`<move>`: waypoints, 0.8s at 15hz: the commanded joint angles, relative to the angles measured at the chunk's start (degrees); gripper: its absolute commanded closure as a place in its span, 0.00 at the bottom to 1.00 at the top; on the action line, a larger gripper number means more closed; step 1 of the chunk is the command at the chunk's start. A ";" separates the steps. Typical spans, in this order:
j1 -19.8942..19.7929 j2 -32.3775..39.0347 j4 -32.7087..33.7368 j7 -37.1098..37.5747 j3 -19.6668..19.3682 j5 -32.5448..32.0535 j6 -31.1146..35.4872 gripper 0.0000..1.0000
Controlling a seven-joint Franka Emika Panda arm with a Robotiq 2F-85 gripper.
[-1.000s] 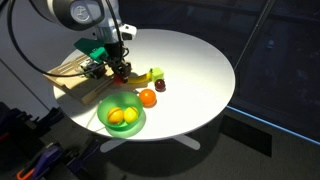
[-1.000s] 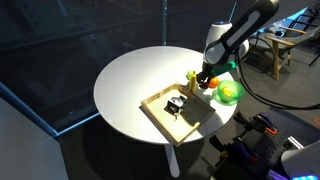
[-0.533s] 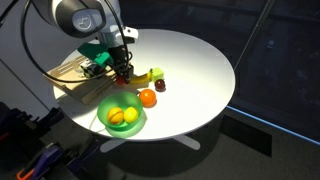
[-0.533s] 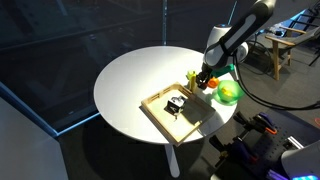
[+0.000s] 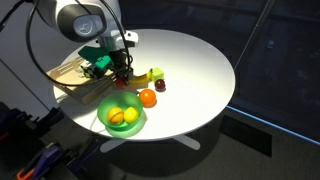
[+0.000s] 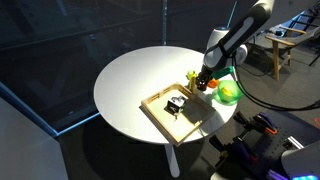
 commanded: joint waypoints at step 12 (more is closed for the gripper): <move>-0.47 -0.97 0.01 -0.82 0.36 0.71 -1.20 0.00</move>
